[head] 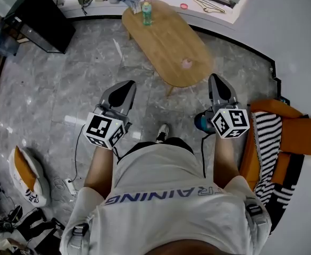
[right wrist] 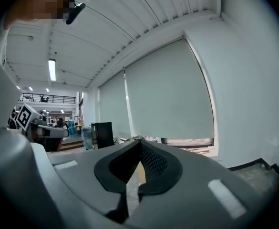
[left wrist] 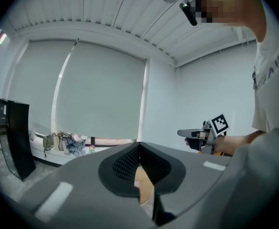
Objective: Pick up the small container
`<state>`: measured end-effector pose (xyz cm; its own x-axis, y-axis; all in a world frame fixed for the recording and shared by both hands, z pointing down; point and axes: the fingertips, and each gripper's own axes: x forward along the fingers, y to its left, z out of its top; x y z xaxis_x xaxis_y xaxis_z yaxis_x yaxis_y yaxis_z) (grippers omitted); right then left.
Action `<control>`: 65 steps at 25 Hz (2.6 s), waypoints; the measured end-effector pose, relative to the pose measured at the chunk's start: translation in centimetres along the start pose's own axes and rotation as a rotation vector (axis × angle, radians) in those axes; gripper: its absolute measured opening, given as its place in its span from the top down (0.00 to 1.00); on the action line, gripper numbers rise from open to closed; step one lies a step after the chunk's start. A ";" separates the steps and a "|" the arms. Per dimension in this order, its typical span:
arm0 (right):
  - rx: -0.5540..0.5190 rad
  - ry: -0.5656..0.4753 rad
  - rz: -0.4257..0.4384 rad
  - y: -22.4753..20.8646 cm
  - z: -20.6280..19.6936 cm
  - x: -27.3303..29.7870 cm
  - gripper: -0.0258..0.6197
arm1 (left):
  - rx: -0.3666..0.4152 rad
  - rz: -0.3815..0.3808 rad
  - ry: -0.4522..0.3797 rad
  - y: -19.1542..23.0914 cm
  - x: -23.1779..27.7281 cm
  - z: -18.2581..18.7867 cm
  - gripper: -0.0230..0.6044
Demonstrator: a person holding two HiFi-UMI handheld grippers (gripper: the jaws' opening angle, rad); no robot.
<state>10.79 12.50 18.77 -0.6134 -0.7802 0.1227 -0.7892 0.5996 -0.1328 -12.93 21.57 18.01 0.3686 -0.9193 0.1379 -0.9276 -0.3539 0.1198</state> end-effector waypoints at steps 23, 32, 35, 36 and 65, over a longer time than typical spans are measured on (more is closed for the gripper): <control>0.080 0.017 -0.346 -16.3 -1.6 4.7 0.94 | 0.058 -0.345 0.086 0.2 25.2 0.7 0.96; 0.042 0.091 -0.438 -15.8 -2.2 15.0 0.94 | 0.052 -0.440 0.133 9.1 34.3 0.4 0.96; 0.045 0.119 -0.456 -15.9 -2.9 17.3 0.94 | 0.050 -0.474 0.148 10.5 36.7 -0.2 0.96; 0.045 0.128 -0.463 -16.1 -3.1 17.7 0.94 | 0.050 -0.482 0.154 10.7 37.4 -0.5 0.96; 0.012 0.193 -0.187 -21.6 -4.8 19.6 0.14 | 0.040 -0.351 0.199 5.4 41.0 -1.7 0.96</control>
<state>15.64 -14.84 28.78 -0.4519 -0.8281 0.3318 -0.8898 0.4448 -0.1018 -2.76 -17.71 25.98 0.6647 -0.6912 0.2836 -0.7431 -0.6508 0.1555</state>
